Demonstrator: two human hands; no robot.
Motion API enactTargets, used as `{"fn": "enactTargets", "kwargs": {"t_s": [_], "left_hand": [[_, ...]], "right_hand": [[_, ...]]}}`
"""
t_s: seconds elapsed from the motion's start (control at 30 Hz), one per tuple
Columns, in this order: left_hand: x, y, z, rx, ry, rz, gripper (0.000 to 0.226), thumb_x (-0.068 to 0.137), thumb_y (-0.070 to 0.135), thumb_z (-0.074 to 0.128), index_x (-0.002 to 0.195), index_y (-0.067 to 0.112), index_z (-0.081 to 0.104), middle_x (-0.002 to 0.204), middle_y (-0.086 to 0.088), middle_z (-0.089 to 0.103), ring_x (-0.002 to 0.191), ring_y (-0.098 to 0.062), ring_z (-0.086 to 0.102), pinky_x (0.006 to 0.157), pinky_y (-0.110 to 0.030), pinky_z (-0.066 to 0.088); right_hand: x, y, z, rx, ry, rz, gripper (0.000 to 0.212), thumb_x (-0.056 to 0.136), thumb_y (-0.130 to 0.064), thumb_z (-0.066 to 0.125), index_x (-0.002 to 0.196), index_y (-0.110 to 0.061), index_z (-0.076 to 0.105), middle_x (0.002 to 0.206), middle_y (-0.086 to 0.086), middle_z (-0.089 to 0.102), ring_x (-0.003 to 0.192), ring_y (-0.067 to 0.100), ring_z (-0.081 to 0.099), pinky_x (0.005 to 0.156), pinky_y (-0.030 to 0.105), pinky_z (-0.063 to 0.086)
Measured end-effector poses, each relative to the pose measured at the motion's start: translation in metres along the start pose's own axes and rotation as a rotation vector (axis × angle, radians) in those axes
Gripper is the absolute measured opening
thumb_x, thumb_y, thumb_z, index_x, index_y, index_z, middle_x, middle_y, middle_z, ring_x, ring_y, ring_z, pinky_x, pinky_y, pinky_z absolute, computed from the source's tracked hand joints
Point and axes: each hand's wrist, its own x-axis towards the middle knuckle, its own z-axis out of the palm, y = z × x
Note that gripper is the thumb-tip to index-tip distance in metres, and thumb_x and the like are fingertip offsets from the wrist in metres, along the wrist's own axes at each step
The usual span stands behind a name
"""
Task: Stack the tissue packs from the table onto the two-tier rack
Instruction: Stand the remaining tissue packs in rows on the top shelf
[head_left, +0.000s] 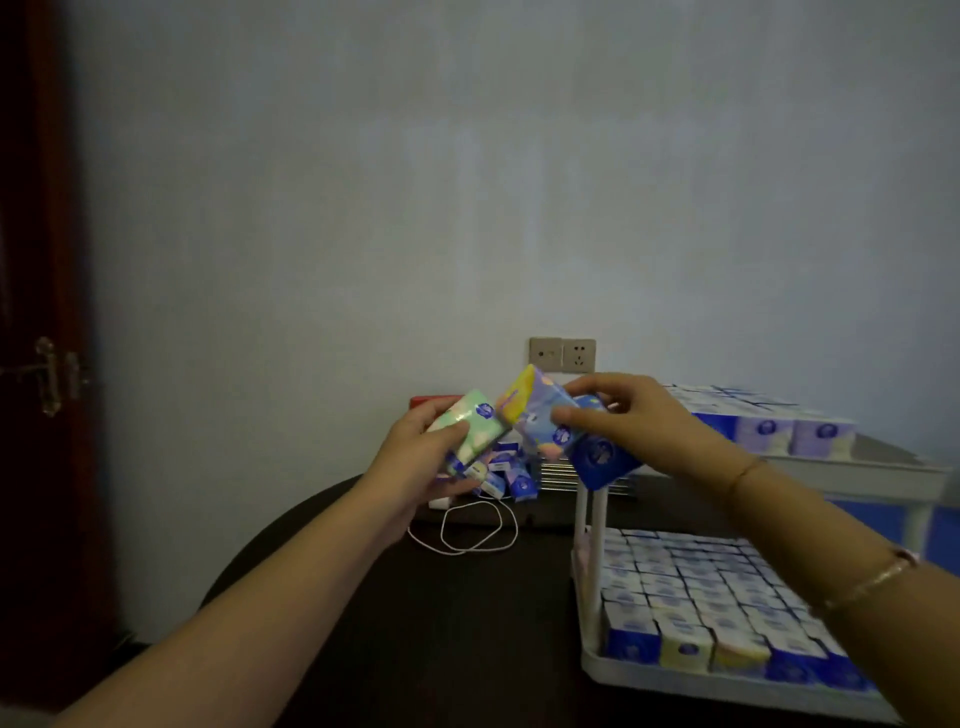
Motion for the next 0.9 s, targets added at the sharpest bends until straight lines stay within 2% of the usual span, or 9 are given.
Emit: {"fn": "enactTargets", "kwargs": {"t_s": [0.07, 0.13, 0.27, 0.4, 0.53, 0.67, 0.77, 0.83, 0.9], "left_hand": [[-0.002, 0.011, 0.012, 0.075, -0.098, -0.024, 0.024, 0.097, 0.011, 0.048, 0.113, 0.024, 0.062, 0.112, -0.008, 0.062, 0.088, -0.018, 0.064, 0.058, -0.031, 0.059], [-0.002, 0.021, 0.028, 0.134, -0.206, -0.013, 0.024, 0.099, 0.02, 0.045, 0.116, 0.022, 0.062, 0.109, -0.007, 0.063, 0.083, -0.016, 0.063, 0.058, -0.029, 0.058], [0.01, 0.034, 0.054, 0.199, -0.391, 0.047, 0.041, 0.081, 0.042, 0.064, 0.119, 0.026, 0.061, 0.114, -0.008, 0.067, 0.098, -0.025, 0.068, 0.085, -0.047, 0.056], [0.038, 0.04, 0.077, 0.26, -0.454, 0.088, 0.055, 0.074, 0.02, 0.075, 0.125, 0.026, 0.054, 0.112, -0.009, 0.068, 0.095, -0.025, 0.07, 0.076, -0.041, 0.058], [0.063, 0.042, 0.11, 0.174, -0.42, 0.132, 0.035, 0.085, 0.013, 0.067, 0.117, 0.025, 0.057, 0.104, -0.007, 0.069, 0.083, -0.017, 0.07, 0.067, -0.033, 0.059], [0.082, 0.044, 0.137, 0.149, -0.371, 0.135, 0.029, 0.09, 0.017, 0.062, 0.119, 0.022, 0.057, 0.101, -0.005, 0.066, 0.076, -0.012, 0.067, 0.064, -0.028, 0.06], [0.096, 0.047, 0.157, 0.099, -0.272, 0.078, 0.031, 0.096, 0.024, 0.055, 0.123, 0.009, 0.053, 0.091, -0.008, 0.06, 0.066, -0.014, 0.058, 0.056, -0.026, 0.059], [0.104, 0.049, 0.171, 0.069, -0.226, 0.032, 0.032, 0.097, 0.024, 0.051, 0.122, 0.004, 0.052, 0.083, -0.007, 0.055, 0.061, -0.013, 0.052, 0.051, -0.025, 0.056], [0.11, 0.051, 0.185, 0.051, -0.226, -0.007, 0.032, 0.098, 0.025, 0.049, 0.121, 0.001, 0.052, 0.083, -0.008, 0.053, 0.061, -0.014, 0.051, 0.051, -0.026, 0.056]], "right_hand": [[-0.007, -0.01, -0.017, -0.197, -0.224, -0.008, 0.018, 0.079, -0.036, 0.07, 0.095, -0.036, 0.061, 0.092, -0.013, 0.063, 0.087, 0.011, 0.062, 0.066, 0.018, 0.053], [-0.006, -0.015, -0.028, -0.354, -0.333, -0.004, 0.024, 0.077, -0.037, 0.072, 0.097, -0.034, 0.059, 0.098, -0.011, 0.064, 0.092, 0.013, 0.063, 0.074, 0.025, 0.057], [0.006, -0.014, -0.055, -0.464, -0.22, 0.033, 0.041, 0.069, -0.045, 0.077, 0.099, -0.028, 0.055, 0.096, -0.008, 0.064, 0.087, 0.011, 0.063, 0.073, 0.025, 0.058], [0.018, -0.002, -0.084, -0.357, -0.147, 0.107, 0.041, 0.072, -0.041, 0.076, 0.102, -0.024, 0.055, 0.098, -0.006, 0.063, 0.088, 0.012, 0.063, 0.068, 0.02, 0.056], [0.023, 0.016, -0.109, -0.075, -0.065, 0.251, 0.038, 0.077, -0.034, 0.073, 0.109, -0.017, 0.06, 0.104, 0.005, 0.067, 0.094, 0.021, 0.067, 0.077, 0.032, 0.059], [0.03, 0.029, -0.125, 0.283, 0.084, 0.339, 0.034, 0.08, -0.016, 0.071, 0.111, -0.004, 0.062, 0.091, 0.01, 0.07, 0.078, 0.019, 0.068, 0.064, 0.028, 0.059], [0.036, 0.039, -0.139, 0.426, 0.375, 0.219, 0.03, 0.082, -0.003, 0.068, 0.11, 0.002, 0.062, 0.089, 0.013, 0.069, 0.072, 0.017, 0.067, 0.058, 0.022, 0.057], [0.037, 0.045, -0.148, 0.155, 0.621, 0.007, 0.025, 0.082, -0.002, 0.068, 0.106, -0.009, 0.064, 0.097, 0.007, 0.069, 0.081, 0.014, 0.065, 0.066, 0.02, 0.056], [0.035, 0.044, -0.148, -0.109, 0.687, -0.286, 0.025, 0.082, -0.002, 0.067, 0.101, -0.018, 0.064, 0.099, -0.003, 0.069, 0.09, 0.007, 0.064, 0.079, 0.019, 0.054]]}}
